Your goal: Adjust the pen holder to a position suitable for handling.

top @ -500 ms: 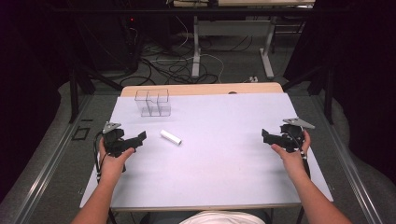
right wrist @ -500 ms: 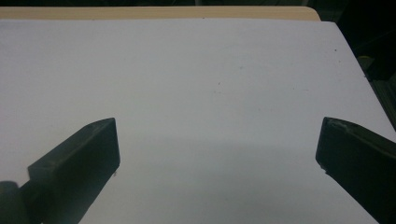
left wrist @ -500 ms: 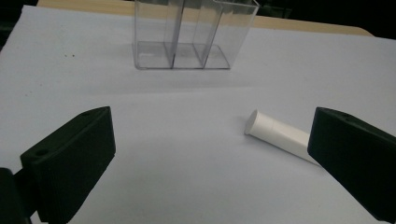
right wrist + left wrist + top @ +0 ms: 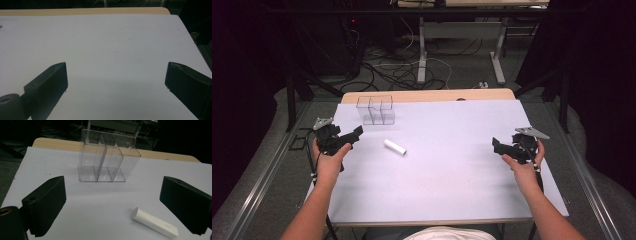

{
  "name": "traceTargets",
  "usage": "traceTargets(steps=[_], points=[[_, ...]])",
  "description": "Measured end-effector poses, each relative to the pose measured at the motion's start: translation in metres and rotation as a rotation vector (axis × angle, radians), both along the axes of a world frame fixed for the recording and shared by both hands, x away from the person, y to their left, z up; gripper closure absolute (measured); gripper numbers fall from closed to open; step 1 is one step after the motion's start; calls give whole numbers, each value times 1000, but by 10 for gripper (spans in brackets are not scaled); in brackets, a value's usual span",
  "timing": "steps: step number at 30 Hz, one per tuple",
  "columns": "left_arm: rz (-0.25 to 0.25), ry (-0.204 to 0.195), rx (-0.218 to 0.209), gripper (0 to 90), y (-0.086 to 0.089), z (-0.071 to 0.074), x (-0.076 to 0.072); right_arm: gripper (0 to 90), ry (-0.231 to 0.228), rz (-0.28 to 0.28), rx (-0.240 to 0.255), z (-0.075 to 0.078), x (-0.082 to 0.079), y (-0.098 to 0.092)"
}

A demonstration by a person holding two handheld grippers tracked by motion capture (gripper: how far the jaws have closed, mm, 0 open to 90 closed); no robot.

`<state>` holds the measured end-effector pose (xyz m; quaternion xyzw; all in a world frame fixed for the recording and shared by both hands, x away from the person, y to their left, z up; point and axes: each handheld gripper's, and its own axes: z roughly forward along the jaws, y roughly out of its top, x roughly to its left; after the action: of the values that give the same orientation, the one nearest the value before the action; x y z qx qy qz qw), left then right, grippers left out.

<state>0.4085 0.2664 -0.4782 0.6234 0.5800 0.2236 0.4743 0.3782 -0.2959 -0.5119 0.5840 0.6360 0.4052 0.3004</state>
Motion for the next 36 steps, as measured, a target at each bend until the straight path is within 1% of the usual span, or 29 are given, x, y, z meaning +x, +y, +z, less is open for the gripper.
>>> traceTargets(steps=[1,2,3,4,6,7,8,9,10,12,14,19,22,26,27,28,30,32,34,36], points=[[3,10,-5,111,0,3,3,48,-1,-1,-6,0,-1,1],[6,14,-1,127,0,6,6,51,-4,0,-6,0,-1,2],[11,9,6,127,-1,9,9,51,-4,0,-6,0,-1,2],[14,6,12,146,-1,12,11,52,3,1,-4,0,-2,2],[18,1,22,159,-1,18,16,53,-4,4,-16,0,-1,3],[23,-2,22,162,-2,21,18,55,1,1,-7,-1,-2,4],[22,1,33,166,-2,25,21,58,6,5,-10,-1,-3,4],[27,-5,39,172,-2,28,24,62,1,11,-19,-2,-2,3],[30,-3,47,199,-2,31,26,63,3,12,-12,-2,-3,4],[39,1,60,213,-1,37,33,64,-1,10,-14,-2,-3,4],[49,2,71,248,-2,42,39,66,9,2,3,-2,-4,4],[57,3,106,304,-3,55,52,69,8,11,-1,-2,-4,3],[57,11,117,313,-5,62,61,72,9,9,3,-3,-4,4],[50,7,145,329,-10,72,72,74,14,12,13,-4,-4,5],[44,8,160,331,-11,74,75,75,22,10,11,-3,-5,5],[45,5,166,331,-12,75,78,75,9,5,14,-4,-4,6],[44,18,196,331,-15,77,85,77,18,11,17,-4,-5,5],[48,17,219,331,-17,77,91,79,21,9,20,-4,-5,5],[47,42,236,332,-19,76,97,81,33,5,25,-4,-6,5],[47,57,261,351,-20,73,102,83,24,8,27,-4,-5,5]])
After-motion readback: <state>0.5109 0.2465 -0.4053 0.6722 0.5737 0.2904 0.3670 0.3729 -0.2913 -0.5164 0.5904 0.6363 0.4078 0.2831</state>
